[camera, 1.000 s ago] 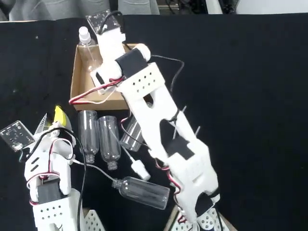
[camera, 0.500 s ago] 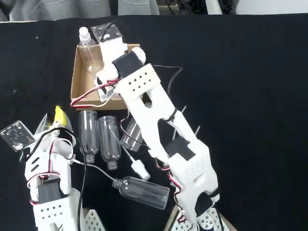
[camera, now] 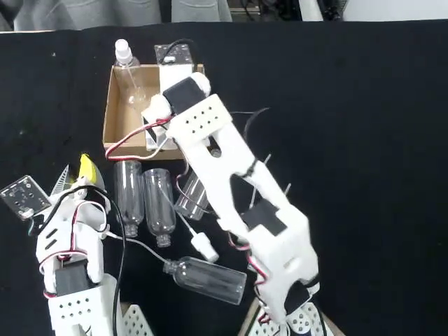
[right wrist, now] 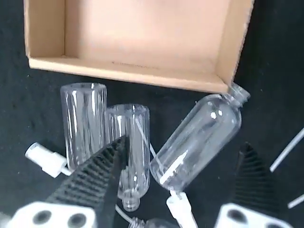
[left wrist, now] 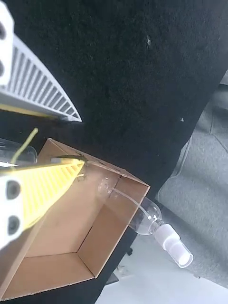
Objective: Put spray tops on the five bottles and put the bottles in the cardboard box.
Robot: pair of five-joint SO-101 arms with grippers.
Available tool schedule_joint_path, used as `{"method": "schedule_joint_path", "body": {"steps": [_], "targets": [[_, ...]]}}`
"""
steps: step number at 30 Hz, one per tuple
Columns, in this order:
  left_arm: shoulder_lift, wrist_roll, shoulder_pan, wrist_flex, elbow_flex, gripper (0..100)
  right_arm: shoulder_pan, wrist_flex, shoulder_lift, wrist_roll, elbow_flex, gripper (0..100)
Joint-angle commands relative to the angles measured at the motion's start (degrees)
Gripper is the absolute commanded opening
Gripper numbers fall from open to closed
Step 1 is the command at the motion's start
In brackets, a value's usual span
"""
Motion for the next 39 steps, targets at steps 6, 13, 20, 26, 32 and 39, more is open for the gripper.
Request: {"method": "schedule_joint_path", "body": {"steps": [6, 13, 20, 26, 32, 39], "targets": [[-0.4, 0.0, -0.6, -1.8, 1.5, 12, 2.6, 1.5, -13.8, -1.2, 11.4, 31.1], [-0.4, 0.0, -0.6, -1.7, 1.5, 12, 5.9, -2.0, -13.8, -1.1, 18.1, 30.7], [-0.4, 0.0, -0.6, -1.7, 1.5, 12, 6.7, -6.9, -13.8, -8.6, 24.1, 30.8], [-0.4, 0.0, -0.6, -1.7, 1.5, 12, 6.6, -14.1, -13.8, -18.6, 29.5, 31.1], [-0.4, 0.0, -0.6, -1.6, 1.5, 12, 6.7, -19.3, -13.8, -19.5, 33.4, 30.8], [-0.4, 0.0, -0.6, -1.6, 1.5, 12, 6.7, -25.3, -13.7, -22.2, 38.5, 30.8]]}}
